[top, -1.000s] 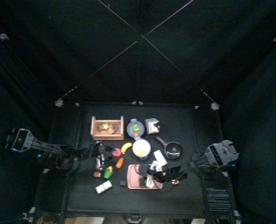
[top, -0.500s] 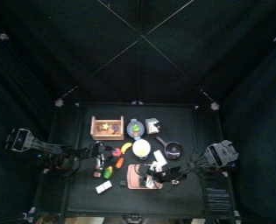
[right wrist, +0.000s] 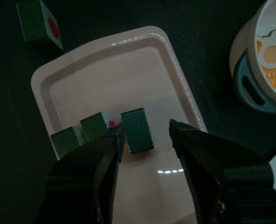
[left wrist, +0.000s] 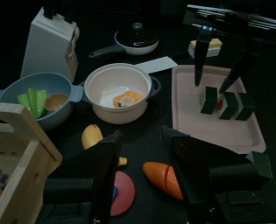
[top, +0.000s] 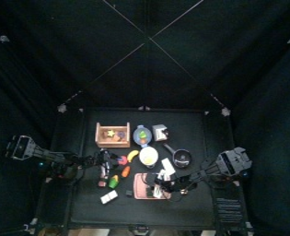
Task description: Grab sushi piece
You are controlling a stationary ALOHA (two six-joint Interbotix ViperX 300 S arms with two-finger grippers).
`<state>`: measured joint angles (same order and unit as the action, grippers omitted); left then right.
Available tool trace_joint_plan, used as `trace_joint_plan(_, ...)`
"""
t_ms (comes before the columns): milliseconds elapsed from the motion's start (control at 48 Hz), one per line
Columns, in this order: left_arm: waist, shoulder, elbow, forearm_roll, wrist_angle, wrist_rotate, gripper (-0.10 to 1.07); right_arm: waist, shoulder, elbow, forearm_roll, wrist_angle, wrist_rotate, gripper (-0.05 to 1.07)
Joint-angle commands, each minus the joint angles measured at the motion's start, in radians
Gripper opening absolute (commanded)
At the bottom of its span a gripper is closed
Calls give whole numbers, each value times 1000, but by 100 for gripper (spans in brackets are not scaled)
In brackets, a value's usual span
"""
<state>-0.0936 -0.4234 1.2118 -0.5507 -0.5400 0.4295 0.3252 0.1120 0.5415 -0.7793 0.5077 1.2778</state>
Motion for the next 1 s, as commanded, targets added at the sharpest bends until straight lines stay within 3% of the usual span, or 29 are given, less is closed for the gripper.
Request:
trace_joint_plan(0, 3, -3, -11, 0, -3, 0, 80, 2, -34, -11, 2, -3, 2, 81)
trace_joint_plan(583, 8, -2, -9, 2, -3, 0, 80, -6, 18, -8, 2, -20, 2, 81)
trace_joint_plan(979, 12, -2, -3, 0, -3, 0, 80, -9, 44, -6, 2, -35, 2, 73)
